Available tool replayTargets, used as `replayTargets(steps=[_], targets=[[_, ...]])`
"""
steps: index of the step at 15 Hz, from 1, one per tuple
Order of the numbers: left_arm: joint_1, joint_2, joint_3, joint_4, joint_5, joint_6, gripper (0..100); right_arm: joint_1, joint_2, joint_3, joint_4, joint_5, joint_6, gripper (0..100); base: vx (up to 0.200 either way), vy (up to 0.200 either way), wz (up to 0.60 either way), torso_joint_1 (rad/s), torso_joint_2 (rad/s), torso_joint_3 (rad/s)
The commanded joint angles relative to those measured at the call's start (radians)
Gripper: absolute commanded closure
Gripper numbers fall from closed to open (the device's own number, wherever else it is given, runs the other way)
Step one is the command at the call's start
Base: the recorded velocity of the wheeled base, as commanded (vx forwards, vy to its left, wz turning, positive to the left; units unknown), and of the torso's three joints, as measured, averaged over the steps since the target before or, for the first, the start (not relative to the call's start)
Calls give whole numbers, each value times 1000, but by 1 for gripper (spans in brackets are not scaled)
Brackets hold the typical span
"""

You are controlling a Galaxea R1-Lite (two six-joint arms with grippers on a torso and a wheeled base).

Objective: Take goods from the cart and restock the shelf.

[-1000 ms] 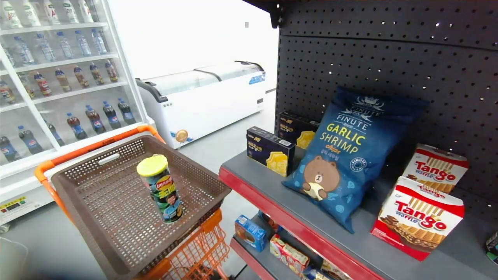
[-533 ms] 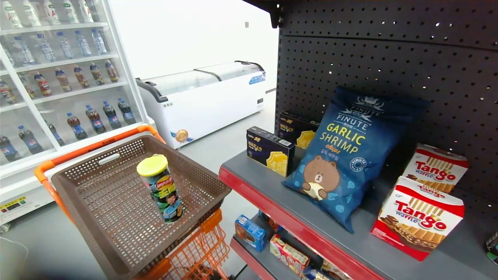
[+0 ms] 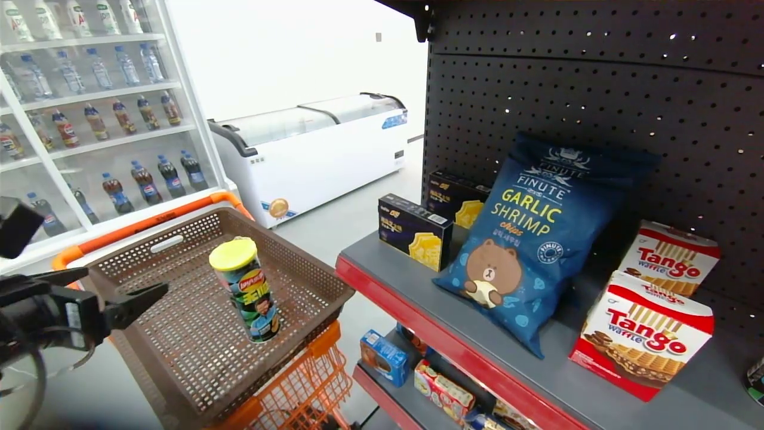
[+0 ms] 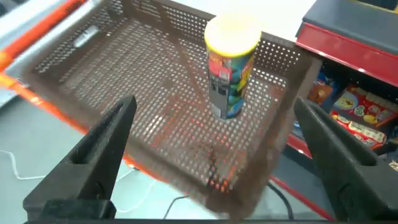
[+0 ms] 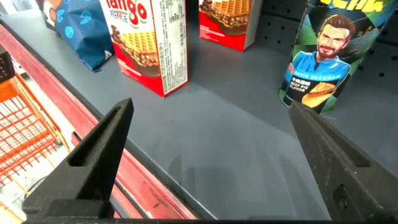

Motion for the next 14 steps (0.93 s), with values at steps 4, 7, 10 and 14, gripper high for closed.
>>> replayTargets(steps=[4,7,10,14], targets=[[-54,442,-23,-269,-31,0,0,0,0,0,0,0,0,0,0,0,0,0,0,0],[-88,542,-24,-381,-32,-2,0,0,0,0,0,0,0,0,0,0,0,0,0,0],[-106,620,-10,-484,-14,1,0,0,0,0,0,0,0,0,0,0,0,0,0,0],[-111,730,40,-697,-6,4,0,0,0,0,0,0,0,0,0,0,0,0,0,0]])
